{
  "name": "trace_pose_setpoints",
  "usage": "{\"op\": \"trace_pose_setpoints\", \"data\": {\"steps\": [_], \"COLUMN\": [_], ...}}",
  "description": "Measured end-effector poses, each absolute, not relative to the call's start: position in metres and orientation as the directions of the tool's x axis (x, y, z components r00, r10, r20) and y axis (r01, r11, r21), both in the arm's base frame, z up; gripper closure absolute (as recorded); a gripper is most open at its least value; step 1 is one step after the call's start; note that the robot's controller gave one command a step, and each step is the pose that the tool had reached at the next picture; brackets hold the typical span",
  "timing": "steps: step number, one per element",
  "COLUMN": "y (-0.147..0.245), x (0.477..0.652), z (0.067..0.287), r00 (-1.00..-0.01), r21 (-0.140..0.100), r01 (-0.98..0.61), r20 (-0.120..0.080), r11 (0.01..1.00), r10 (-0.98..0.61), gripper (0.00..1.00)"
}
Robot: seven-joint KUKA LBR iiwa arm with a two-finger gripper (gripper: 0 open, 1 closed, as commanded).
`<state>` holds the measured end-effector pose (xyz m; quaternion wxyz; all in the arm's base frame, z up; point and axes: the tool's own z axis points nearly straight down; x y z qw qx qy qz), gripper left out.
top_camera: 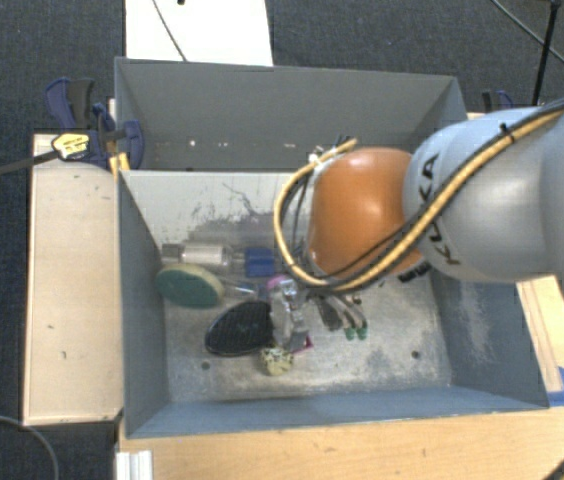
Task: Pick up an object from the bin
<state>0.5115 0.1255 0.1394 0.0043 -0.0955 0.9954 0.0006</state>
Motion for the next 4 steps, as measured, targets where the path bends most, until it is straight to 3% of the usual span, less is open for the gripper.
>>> {"op": "trace_pose_setpoints", "data": {"steps": [1,2,3,4], "y": [0.183,0.180,0.165,0.165], "x": [0.484,0.485,0.523,0.521], "z": [0.117,0.118,0.075,0.074], "r00": [-1.000,-1.000,-0.986,-0.986], "r21": [0.003,0.002,0.011,0.010], "r01": [0.012,0.018,0.164,0.166], "r20": [0.001,-0.001,-0.018,-0.011], "r11": [1.000,1.000,0.986,0.986], "r10": [0.012,0.018,0.164,0.166], "gripper": [1.00,0.00,0.00,1.00]}}
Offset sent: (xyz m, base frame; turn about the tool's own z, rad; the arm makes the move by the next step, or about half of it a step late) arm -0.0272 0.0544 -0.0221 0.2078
